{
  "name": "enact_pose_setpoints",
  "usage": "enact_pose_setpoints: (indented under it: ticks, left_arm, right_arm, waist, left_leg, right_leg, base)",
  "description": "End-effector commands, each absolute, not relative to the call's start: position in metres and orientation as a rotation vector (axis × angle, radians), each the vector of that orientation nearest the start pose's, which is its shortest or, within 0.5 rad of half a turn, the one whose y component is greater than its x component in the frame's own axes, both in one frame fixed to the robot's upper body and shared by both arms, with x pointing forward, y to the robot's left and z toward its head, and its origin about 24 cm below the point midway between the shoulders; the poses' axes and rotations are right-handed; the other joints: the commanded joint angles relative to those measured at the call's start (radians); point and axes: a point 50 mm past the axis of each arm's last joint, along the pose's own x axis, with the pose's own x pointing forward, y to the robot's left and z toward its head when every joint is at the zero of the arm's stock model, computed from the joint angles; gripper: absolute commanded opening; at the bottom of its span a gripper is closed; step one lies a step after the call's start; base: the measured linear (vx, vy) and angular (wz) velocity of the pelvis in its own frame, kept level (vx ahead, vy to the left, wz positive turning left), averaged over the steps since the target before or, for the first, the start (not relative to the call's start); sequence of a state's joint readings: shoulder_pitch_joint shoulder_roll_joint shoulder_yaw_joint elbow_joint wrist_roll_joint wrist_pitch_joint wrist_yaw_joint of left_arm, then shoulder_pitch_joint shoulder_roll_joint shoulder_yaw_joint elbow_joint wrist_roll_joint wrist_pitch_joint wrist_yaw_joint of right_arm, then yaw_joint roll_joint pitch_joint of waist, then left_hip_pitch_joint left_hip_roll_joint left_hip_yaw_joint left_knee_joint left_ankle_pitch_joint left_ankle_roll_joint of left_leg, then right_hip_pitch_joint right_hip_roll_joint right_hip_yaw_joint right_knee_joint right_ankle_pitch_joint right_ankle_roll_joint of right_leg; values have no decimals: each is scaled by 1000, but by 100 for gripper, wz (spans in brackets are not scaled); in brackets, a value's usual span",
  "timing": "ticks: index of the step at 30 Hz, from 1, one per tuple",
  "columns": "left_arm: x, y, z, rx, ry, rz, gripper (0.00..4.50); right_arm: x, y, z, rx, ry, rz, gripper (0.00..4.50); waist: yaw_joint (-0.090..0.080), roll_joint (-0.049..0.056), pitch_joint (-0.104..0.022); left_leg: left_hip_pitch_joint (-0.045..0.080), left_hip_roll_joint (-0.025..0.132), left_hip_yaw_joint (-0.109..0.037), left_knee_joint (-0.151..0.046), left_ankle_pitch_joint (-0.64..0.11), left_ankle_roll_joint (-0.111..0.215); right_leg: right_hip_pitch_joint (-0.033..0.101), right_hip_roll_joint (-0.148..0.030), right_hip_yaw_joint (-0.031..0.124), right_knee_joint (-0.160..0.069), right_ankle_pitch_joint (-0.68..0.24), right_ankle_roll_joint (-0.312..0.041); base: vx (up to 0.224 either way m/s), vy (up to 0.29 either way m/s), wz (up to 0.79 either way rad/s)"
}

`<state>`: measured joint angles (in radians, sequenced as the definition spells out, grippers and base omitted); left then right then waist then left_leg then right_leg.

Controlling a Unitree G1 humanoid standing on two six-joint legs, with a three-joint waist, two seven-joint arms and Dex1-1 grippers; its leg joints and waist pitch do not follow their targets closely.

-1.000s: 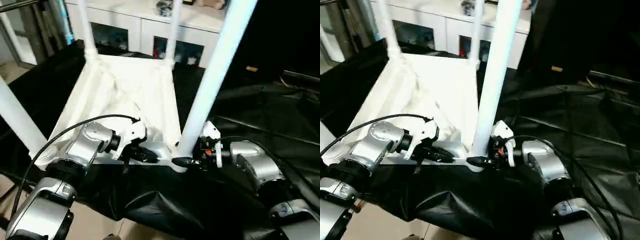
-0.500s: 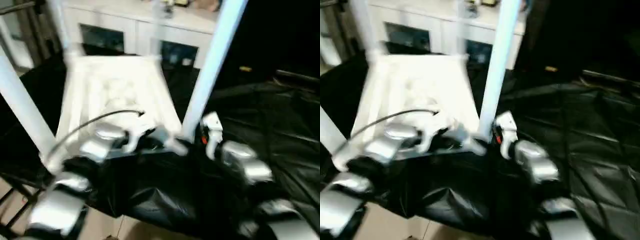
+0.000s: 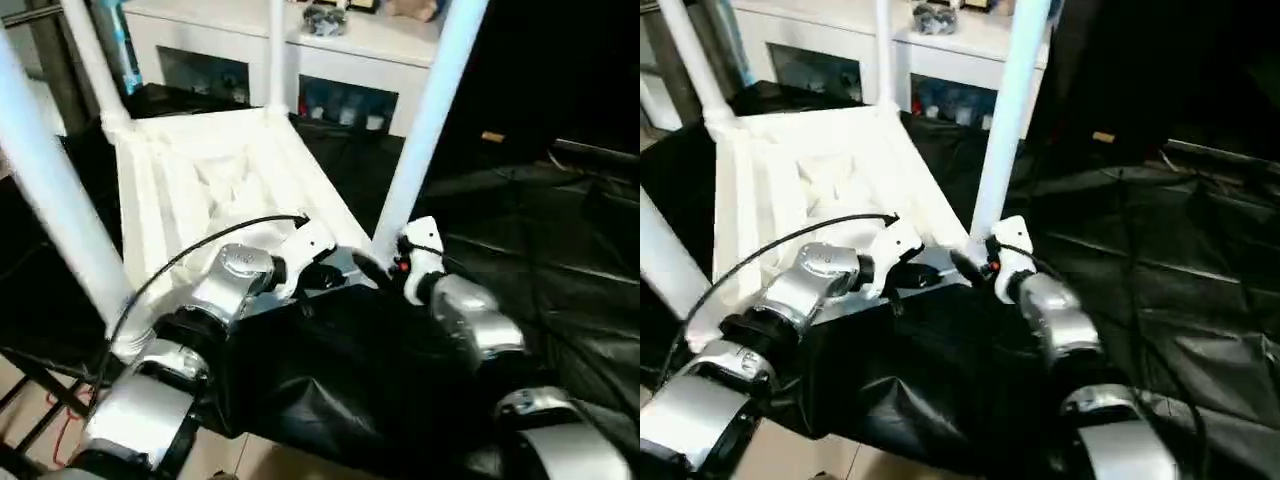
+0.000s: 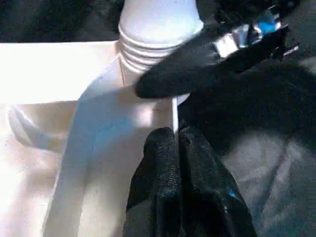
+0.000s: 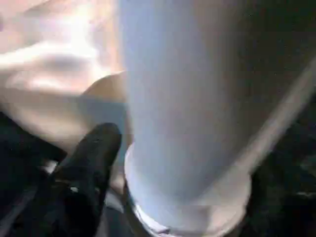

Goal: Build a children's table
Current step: Rotate leg to tighten

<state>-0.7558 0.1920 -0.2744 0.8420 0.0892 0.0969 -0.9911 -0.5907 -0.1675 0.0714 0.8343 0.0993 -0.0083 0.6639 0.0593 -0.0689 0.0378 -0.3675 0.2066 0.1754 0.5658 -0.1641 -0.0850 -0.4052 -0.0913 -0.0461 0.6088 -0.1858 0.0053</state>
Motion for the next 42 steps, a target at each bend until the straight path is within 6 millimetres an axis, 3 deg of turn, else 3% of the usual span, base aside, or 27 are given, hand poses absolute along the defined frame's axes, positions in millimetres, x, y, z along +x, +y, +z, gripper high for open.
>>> enact_pose_setpoints:
  ticks: [1,2,4,8,15,21,26,28,32,34,35,38,42]
  left_arm:
    - [327,84,39,371,472,-1350,0]
    - [326,88,39,375,476,-1373,0]
    - [324,93,41,381,477,-1418,0]
    - [321,102,43,393,479,-1472,0]
    - [318,121,45,400,525,-1540,0]
    - [318,124,46,399,528,-1543,0]
    - [320,122,44,388,519,-1495,0]
    - [325,118,44,359,505,-1427,0]
    - [335,107,46,327,474,-1300,0]
    - [338,101,46,310,462,-1246,0]
    - [341,96,46,302,456,-1208,0]
    - [347,80,46,283,437,-1107,0]
    - [347,66,45,275,430,-1074,0]
  right_arm:
    - [323,-113,27,-125,283,1031,382]
    - [320,-117,28,-118,288,1079,382]
    - [317,-123,31,-94,294,1134,382]
    - [314,-129,36,-48,304,1203,382]
    - [303,-134,37,-15,368,1361,339]
    - [298,-132,35,5,401,1398,288]
    - [295,-129,32,19,408,1398,277]
    - [296,-126,29,31,402,1348,277]
    - [307,-121,22,37,380,1148,276]
    - [316,-120,19,54,381,996,275]
    - [321,-120,17,64,387,912,275]
    - [332,-113,12,147,399,690,273]
    - [337,-101,11,182,425,587,273]
  waist:
    - [4,4,-53]
    - [5,1,-55]
    - [6,1,-57]
    - [8,0,-54]
    - [26,2,-50]
    - [35,3,-51]
    - [37,2,-51]
    - [38,1,-50]
    - [31,-2,-44]
    - [20,2,-40]
    - [15,-1,-42]
    - [0,4,-42]
    - [-7,7,-42]
  left_leg:
    - [7,21,3,-63,-279,36]
    - [1,19,4,-60,-245,54]
    - [4,21,7,-55,-201,86]
    - [4,23,7,-56,-190,98]
    - [12,31,12,-60,-245,52]
    - [14,30,13,-60,-231,40]
    - [14,29,13,-60,-231,37]
    - [15,30,14,-61,-237,34]
    - [21,26,7,-68,-328,0]
    - [19,25,2,-73,-357,-19]
    - [18,23,-2,-73,-368,-29]
    - [20,21,-3,-71,-394,-29]
    - [19,19,-4,-72,-401,-21]
  right_leg:
    - [40,-41,32,-80,-196,-199]
    - [50,-38,30,-73,-135,-214]
    - [49,-38,31,-61,-35,-250]
    - [55,-38,28,-58,-32,-276]
    - [46,-42,30,-65,-149,-253]
    - [44,-42,30,-62,-130,-249]
    - [44,-44,31,-64,-138,-241]
    - [42,-44,32,-65,-150,-238]
    - [33,-51,34,-86,-340,-189]
    - [28,-50,34,-93,-413,-163]
    - [29,-50,31,-96,-454,-144]
    - [21,-50,32,-104,-484,-132]
    - [19,-46,31,-110,-491,-122]
  base:
    - [0,0,0]
    - [0,0,0]
    - [51,1,0]
    - [0,0,0]
    - [0,0,0]
    - [0,0,0]
    - [0,0,0]
    - [0,0,0]
    - [0,0,0]
    - [0,0,0]
    - [0,0,0]
    - [0,0,0]
    - [0,0,0]
